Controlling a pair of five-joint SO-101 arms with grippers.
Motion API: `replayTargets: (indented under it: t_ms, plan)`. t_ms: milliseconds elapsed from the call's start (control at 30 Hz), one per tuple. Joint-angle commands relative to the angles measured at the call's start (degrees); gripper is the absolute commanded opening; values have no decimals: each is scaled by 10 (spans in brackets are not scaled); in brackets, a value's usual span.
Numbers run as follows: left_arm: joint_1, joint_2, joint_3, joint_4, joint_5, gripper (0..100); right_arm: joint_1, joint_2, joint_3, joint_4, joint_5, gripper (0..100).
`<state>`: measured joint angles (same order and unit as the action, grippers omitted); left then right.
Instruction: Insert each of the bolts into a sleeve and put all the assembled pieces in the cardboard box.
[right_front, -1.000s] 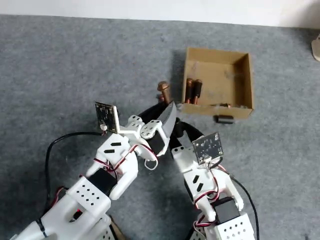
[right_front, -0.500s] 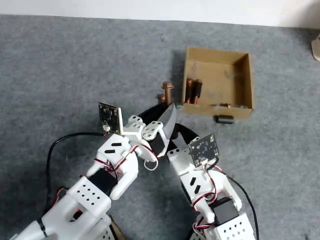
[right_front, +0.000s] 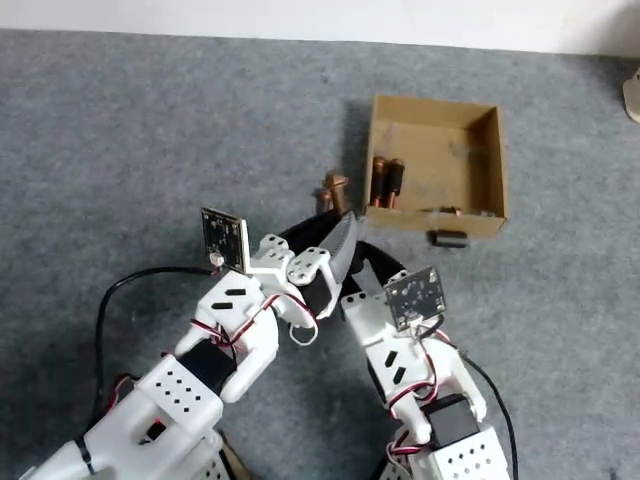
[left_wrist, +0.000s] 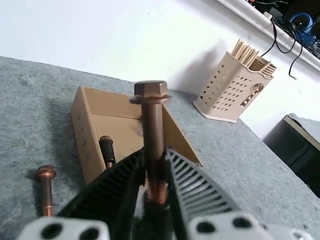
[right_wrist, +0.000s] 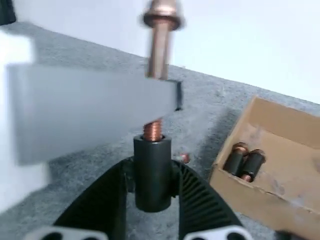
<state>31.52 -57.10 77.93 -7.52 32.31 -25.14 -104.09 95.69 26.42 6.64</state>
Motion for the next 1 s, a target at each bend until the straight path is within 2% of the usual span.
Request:
replayTargets:
  t_ms: [0,100,200,300,967]
  plan:
    - [16,1,-6,4,-3,175,28,-13,63,-21,-5,5]
    - [46,1,-10,40,-3,168,28,-13,63,-21,-4,5]
    - [55,1,-10,41,-30,143,28,-13,63,-21,-2,5]
    - [56,1,-10,41,-40,120,28,-13,63,-21,-2,5]
    - [54,0,-10,41,-42,123,29,-12,68,-49,-1,5]
